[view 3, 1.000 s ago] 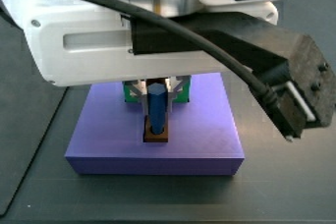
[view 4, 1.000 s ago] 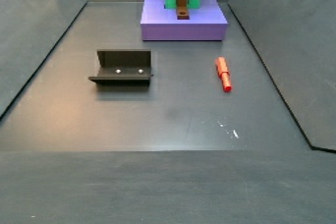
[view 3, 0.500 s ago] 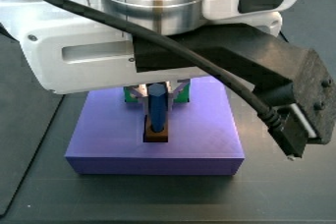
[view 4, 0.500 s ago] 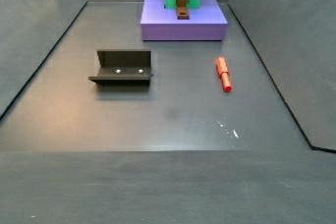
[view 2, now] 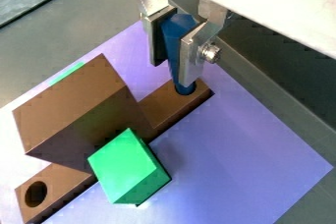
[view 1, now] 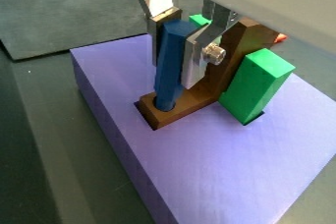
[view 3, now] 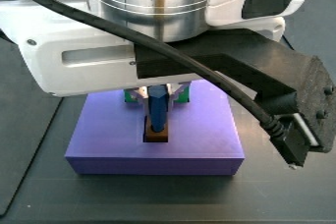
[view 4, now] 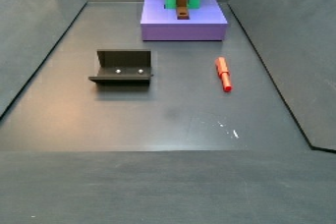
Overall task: Pick up the blue object. Move up. Place the blue object on the fixture. Regrasp the blue object. Move to above the board. Insert the blue object.
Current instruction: Insert the blue object.
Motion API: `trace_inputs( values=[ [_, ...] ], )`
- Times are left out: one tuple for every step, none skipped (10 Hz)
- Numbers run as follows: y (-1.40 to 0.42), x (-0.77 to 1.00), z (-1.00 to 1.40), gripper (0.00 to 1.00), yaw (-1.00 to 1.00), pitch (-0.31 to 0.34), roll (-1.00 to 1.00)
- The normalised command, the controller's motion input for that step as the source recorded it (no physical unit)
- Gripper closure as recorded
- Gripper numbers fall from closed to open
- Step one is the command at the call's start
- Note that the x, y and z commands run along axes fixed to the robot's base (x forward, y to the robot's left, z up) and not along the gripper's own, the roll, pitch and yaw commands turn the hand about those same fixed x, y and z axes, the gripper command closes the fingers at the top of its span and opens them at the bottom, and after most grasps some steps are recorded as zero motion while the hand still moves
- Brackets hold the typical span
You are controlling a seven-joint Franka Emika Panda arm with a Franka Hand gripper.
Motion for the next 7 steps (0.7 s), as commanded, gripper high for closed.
trace_inputs(
  values=[
    [0.05, 0.01, 0.13, 1.0, 0.0, 0.076, -0.04],
    [0.05, 0.0, 0.4, 1.0, 0.0, 0.11, -0.04],
    [0.0, 0.1, 0.37, 1.0, 0.0, 0.14, -0.01],
    [0.0, 0.09, 0.43, 1.0, 0.0, 0.16, -0.01],
    [0.0, 0.13, 0.28, 1.0, 0.0, 0.123, 0.0],
    [0.0, 0.15, 0.03, 1.0, 0.0, 0.061, 0.1],
    [0.0, 0.23, 0.0, 1.0, 0.1, 0.036, 0.24]
  ],
)
